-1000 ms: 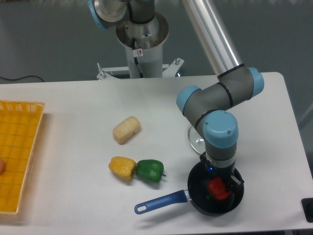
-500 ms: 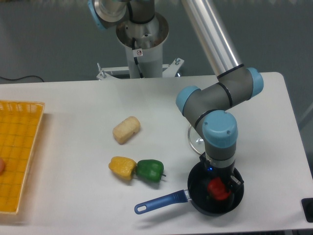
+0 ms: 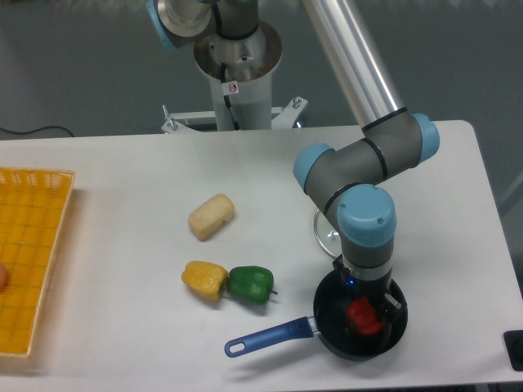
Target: Place the red pepper in the pot
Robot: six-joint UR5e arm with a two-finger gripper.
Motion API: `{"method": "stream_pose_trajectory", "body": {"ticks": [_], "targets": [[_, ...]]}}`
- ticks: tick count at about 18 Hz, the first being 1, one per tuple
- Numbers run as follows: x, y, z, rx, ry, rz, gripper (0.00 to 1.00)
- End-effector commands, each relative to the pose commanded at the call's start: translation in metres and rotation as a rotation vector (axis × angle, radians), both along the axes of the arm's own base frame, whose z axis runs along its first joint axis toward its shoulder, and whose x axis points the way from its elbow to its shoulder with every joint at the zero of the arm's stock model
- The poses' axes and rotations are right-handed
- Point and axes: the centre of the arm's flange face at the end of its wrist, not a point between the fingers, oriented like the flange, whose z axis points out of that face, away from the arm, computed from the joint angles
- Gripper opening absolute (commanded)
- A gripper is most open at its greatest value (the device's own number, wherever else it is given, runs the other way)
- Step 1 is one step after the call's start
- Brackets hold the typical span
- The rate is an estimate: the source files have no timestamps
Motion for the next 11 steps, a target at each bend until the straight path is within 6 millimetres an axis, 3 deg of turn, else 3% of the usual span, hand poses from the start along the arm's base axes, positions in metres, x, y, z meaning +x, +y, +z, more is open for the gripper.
{"method": "stream_pose_trajectory", "body": {"ticks": [6,11], "targets": [[0.0010,-0.0007,-0.0025,0.000,0.001,-0.003,0.72],[0.0034,0.0018,-0.0044,0.004,0.007,-0.008,0.72]]}}
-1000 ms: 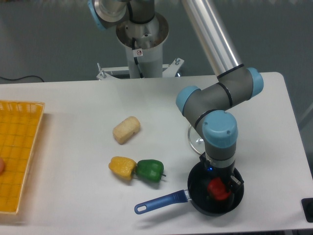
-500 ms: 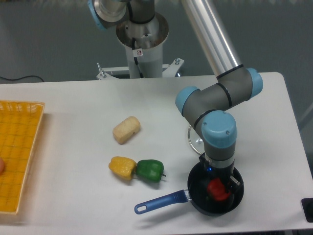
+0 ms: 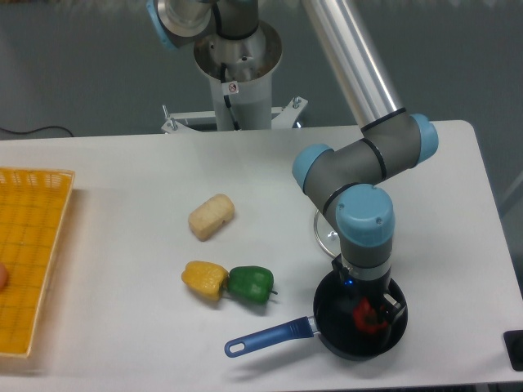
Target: Place the red pepper in the pot
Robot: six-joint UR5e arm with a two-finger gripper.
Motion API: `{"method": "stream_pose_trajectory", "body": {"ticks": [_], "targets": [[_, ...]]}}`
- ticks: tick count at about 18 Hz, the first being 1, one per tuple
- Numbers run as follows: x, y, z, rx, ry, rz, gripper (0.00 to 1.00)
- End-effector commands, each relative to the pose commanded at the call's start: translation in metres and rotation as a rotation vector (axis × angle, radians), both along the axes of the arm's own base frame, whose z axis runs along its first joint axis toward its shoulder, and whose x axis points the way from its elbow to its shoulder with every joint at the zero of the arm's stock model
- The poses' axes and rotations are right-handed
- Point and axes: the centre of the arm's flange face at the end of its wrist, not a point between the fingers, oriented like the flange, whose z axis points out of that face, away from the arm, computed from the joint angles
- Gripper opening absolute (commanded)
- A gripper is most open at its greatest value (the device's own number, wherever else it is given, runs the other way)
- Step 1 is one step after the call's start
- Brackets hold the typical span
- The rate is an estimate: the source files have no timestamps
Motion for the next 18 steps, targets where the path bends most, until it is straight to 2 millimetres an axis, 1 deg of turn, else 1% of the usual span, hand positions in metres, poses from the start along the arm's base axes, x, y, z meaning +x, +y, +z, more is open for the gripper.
{"method": "stream_pose_trajectory", "body": {"ticks": [6,9,10,13,15,17,18], "targets": [[0.001,-0.001,0.002,0.001,0.001,0.000,0.72],[0.004,-0.002,0.007,0.004,0.003,0.000,0.73],[0.005,-0.003,0.013,0.008,0.009,0.000,0.73],[0.010,-0.007,0.028,0.020,0.017,-0.002,0.83],[0.018,-0.012,0.033,0.022,0.014,-0.001,0.90],[0.024,-0.016,0.042,0.027,0.018,0.000,0.95],[0.027,-0.018,0.046,0.027,0.017,0.003,0.96]]}}
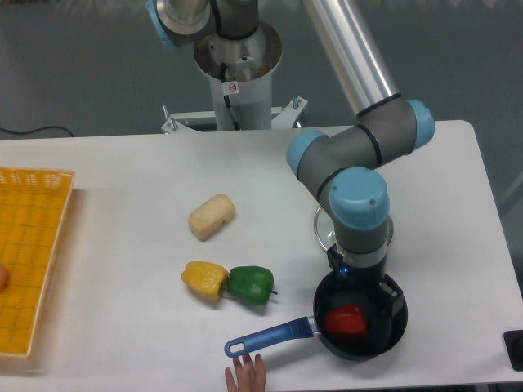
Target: Place the red pepper in the pot
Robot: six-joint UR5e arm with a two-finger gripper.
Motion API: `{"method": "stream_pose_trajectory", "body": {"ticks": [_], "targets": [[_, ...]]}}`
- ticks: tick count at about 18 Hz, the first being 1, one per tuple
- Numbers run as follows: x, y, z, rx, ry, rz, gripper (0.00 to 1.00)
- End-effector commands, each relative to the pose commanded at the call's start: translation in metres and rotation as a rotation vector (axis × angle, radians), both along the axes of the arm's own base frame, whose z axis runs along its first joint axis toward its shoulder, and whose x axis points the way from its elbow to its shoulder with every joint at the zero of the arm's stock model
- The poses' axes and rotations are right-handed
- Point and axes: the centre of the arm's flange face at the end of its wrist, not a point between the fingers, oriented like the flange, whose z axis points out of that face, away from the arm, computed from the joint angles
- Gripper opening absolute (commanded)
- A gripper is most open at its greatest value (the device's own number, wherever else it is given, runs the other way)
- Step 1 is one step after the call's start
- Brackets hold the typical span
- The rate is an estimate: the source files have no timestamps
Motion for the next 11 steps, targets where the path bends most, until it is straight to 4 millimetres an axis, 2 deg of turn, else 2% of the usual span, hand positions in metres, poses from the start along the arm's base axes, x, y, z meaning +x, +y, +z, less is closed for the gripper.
{"method": "stream_pose_trajectory", "body": {"ticks": [5,8,9,11], "targets": [[0.021,-0.020,0.011,-0.007,-0.019,0.010,0.99],[0.035,-0.027,0.011,-0.010,-0.087,0.005,1.00],[0.040,-0.031,0.016,-0.014,-0.107,0.008,1.00],[0.046,-0.050,0.015,-0.064,-0.181,0.029,1.00]]}}
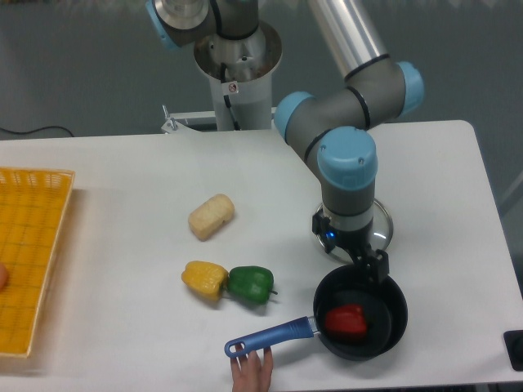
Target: Place the red pepper in the pot
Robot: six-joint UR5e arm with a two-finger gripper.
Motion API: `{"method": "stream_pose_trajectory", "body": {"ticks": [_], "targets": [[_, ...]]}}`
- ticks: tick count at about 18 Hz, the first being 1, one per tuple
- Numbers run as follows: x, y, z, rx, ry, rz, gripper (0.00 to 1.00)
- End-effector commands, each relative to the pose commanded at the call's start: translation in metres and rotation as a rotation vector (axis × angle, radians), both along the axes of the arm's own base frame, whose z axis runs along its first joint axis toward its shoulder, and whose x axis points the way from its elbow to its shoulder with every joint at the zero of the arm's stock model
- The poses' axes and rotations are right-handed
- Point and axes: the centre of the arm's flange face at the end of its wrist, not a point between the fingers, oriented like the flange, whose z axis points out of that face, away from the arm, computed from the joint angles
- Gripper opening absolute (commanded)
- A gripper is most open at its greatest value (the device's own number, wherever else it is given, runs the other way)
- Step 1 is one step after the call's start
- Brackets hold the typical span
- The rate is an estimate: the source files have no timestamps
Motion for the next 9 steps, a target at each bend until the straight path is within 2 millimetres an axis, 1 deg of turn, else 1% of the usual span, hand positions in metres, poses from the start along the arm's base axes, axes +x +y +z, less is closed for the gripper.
{"method": "stream_pose_trajectory", "body": {"ticks": [2,3,5,7,9], "targets": [[0.004,-0.011,-0.008,-0.023,-0.039,0.006,1.00],[0.008,-0.012,-0.013,-0.033,-0.047,0.009,1.00],[0.017,-0.020,0.003,-0.046,-0.047,0.001,1.00],[0.022,-0.028,0.000,-0.059,-0.067,-0.015,1.00],[0.030,-0.036,0.009,-0.070,-0.054,-0.086,1.00]]}}
